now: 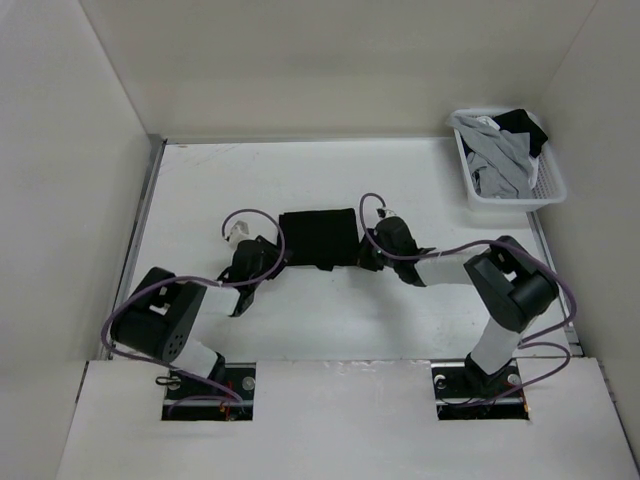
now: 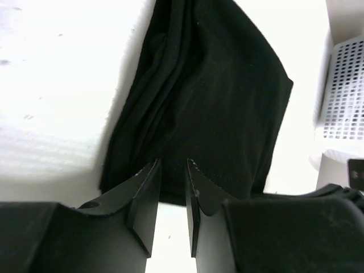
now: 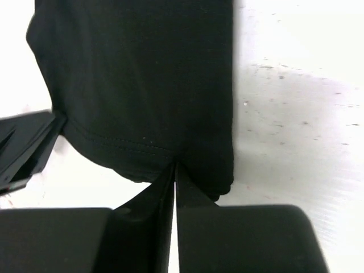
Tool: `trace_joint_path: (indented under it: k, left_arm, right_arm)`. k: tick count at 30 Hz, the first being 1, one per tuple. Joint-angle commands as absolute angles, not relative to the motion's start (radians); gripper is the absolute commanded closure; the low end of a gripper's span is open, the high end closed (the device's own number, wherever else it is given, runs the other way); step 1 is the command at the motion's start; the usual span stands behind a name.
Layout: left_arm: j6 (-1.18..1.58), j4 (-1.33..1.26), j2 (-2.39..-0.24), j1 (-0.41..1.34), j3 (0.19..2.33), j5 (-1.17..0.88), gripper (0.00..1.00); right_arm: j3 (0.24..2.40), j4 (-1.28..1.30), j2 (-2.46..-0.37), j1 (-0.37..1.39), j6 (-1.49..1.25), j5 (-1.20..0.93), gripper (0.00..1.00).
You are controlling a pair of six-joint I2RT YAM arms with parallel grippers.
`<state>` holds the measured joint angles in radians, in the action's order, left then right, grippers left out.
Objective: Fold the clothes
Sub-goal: Fold the tank top
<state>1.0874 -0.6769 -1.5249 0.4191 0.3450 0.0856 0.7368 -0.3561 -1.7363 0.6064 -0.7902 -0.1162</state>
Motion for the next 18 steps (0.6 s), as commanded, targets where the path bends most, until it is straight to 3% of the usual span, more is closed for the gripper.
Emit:
trace_joint_path:
  k: [1,7,18]
  left_arm:
    - [1.071,-0.681,-1.381,0.403,0.295,0.075,0.76]
    - [1.005,-0.418,-1.056,0.387,0.324,0.127,0.68]
    - [0.85,-0.02,-0.862,0.254,0.393,0.235,0.49]
  right_arm:
    - [0.715,-0.41,-1.685,0.593,-0.812,-0.12,0.9]
    - [0.706,-0.354,-1.453,0.594,-0.769,-0.127,0.68]
    - [0.528,-0.452,-1.206,0.538,-0.701,0.102,0.54]
